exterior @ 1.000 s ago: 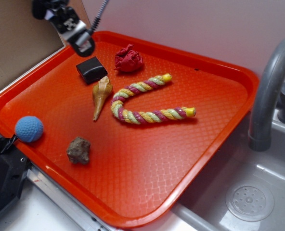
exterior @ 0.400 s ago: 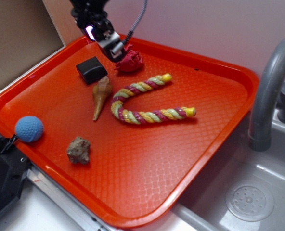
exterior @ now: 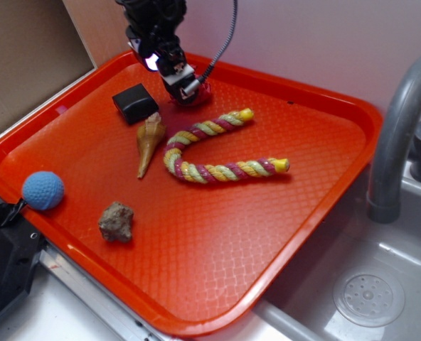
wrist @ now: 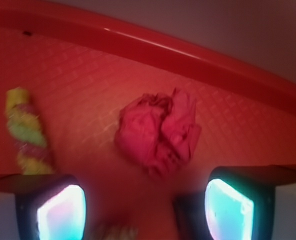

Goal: Grab the red paper.

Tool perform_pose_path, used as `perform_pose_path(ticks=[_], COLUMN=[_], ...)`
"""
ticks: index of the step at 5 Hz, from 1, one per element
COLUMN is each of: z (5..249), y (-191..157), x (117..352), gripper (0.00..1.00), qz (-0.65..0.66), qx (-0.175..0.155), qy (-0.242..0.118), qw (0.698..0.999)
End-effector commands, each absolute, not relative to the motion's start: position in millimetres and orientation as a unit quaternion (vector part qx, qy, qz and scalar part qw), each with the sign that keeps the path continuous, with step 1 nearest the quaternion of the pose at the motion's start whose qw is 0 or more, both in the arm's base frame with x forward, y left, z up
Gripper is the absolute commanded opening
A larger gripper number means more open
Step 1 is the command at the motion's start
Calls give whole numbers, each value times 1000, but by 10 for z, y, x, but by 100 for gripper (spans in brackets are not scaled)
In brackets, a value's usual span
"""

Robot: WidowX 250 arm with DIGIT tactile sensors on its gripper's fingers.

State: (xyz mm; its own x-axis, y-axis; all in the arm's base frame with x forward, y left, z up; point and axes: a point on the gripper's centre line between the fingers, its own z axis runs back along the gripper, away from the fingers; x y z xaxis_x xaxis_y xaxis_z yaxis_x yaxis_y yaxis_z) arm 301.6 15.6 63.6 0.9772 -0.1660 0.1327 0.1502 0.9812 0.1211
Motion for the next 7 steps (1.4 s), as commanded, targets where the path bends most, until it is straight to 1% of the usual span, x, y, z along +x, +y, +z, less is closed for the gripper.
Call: perform_pose_path(ticks=[1, 2, 3, 4, 5, 6, 7], z=[465, 364, 374, 390, 623, 1061, 1488], y=[346, 354, 350, 375, 389, 283, 36], x=[3266, 3279, 3277, 3260, 3166, 2888, 2462], gripper=[100, 100, 0, 0, 0, 0, 0], qz=[-69, -71, -69, -63, -53, 14, 67], qx=[91, 97, 101, 109, 137, 132, 119], qy=[-62, -49, -53, -50, -12, -6, -24], qw=[991, 992, 991, 991, 989, 991, 990])
